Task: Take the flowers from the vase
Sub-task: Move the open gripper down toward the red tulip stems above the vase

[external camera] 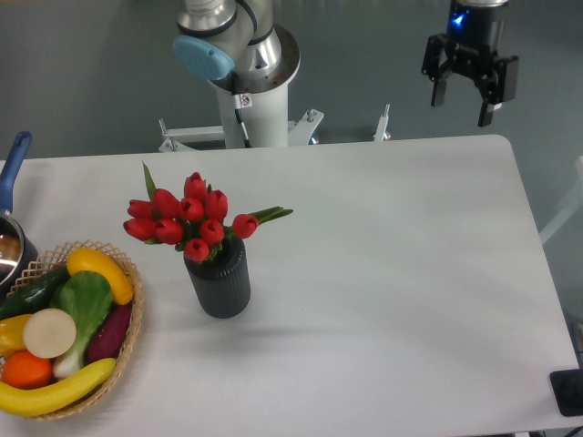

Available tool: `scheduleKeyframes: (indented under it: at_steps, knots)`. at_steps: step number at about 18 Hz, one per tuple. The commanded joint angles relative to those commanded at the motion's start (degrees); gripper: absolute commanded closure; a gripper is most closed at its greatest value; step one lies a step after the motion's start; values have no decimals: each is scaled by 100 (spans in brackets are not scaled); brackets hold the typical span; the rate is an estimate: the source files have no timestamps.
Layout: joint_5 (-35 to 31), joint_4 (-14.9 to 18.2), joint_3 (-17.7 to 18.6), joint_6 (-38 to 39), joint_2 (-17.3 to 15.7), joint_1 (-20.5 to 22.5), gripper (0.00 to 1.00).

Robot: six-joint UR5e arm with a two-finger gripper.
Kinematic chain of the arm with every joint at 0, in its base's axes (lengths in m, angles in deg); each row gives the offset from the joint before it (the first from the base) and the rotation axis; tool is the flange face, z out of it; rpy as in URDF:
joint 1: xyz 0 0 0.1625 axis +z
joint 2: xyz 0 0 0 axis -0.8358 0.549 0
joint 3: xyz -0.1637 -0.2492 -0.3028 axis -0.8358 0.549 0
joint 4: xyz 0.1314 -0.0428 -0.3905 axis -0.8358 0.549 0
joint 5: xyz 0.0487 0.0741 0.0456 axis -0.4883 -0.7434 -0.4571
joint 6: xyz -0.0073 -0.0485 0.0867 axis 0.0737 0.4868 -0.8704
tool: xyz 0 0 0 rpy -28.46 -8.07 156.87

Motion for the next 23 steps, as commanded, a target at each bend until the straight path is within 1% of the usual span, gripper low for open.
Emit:
scheduleKeyframes:
  at_steps: [5,7,9,11,12,14,16,17,19,21,23]
  knots:
    - [-26,-18,0,17,-9,-88,0]
    - [-9,0,17,463,0,-158,0]
    - [-9,-44,26,1157,9,-360,0]
    - [9,-193,87,1851,35,-605,0]
    - [26,-333,131,2229,61,-720,0]
    - [88,-605,202,3055,245,-940,0]
    - [88,-904,272,3383,281,-1133,0]
    - [114,-958,325,3401,290,-1169,0]
    - [376,-976,517,3428,299,-1195,0]
    - [1033,-1054,764,3384,308,-1204,0]
    - [1580,-1168,905,3375,386,-1204,0]
